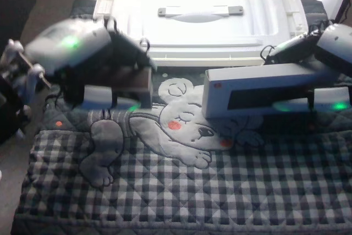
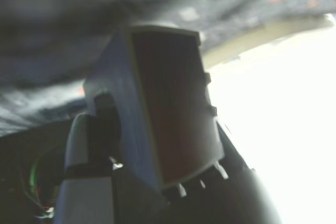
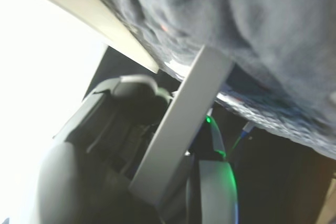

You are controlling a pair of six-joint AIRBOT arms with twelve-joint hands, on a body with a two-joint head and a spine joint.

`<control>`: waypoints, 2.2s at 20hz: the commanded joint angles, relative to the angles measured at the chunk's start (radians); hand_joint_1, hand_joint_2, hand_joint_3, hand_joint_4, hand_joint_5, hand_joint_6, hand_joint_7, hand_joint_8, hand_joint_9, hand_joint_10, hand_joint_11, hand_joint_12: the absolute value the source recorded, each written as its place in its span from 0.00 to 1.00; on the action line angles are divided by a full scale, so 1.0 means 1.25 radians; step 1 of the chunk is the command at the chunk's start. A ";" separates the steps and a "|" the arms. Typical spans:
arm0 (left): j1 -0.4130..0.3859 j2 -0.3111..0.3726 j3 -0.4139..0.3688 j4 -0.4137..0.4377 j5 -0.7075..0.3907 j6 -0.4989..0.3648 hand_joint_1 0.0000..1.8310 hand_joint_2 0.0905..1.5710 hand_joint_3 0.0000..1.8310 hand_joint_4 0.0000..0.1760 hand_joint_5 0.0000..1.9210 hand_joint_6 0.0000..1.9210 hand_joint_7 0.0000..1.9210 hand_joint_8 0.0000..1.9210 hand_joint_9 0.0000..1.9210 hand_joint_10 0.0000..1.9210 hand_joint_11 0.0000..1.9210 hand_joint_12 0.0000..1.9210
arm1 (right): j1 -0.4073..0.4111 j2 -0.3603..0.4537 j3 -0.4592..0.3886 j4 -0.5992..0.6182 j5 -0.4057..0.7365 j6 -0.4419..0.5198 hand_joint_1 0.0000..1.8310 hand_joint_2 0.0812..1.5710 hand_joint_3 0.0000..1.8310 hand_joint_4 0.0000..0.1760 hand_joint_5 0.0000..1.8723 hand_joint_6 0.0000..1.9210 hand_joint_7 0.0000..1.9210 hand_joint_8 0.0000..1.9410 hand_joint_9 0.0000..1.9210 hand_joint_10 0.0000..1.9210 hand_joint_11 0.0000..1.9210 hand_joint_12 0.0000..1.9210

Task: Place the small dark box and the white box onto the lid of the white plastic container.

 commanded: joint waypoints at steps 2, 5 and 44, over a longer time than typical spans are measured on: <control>-0.039 0.000 0.011 0.010 -0.100 -0.004 0.78 0.61 0.00 0.00 0.63 0.16 0.69 0.21 0.66 0.42 0.53 0.55 | 0.032 0.020 0.007 0.031 0.100 0.003 0.65 0.66 0.00 0.00 0.58 0.42 0.48 0.76 0.51 0.90 0.51 0.98; -0.101 -0.024 0.051 0.017 -0.075 -0.004 0.77 0.62 0.00 0.00 0.56 0.31 0.66 0.30 0.63 0.42 0.52 0.52 | 0.074 0.020 0.027 0.007 0.095 -0.006 0.69 0.64 0.00 0.00 0.60 0.36 0.66 0.31 0.64 0.24 0.49 0.59; -0.330 -0.145 0.231 0.070 0.219 0.024 0.54 0.49 0.00 0.54 0.00 0.00 0.00 0.00 0.00 0.00 0.02 0.01 | 0.403 0.050 0.040 -0.176 -0.272 -0.163 0.46 0.50 0.00 1.00 0.00 0.00 0.00 0.00 0.00 0.00 0.00 0.00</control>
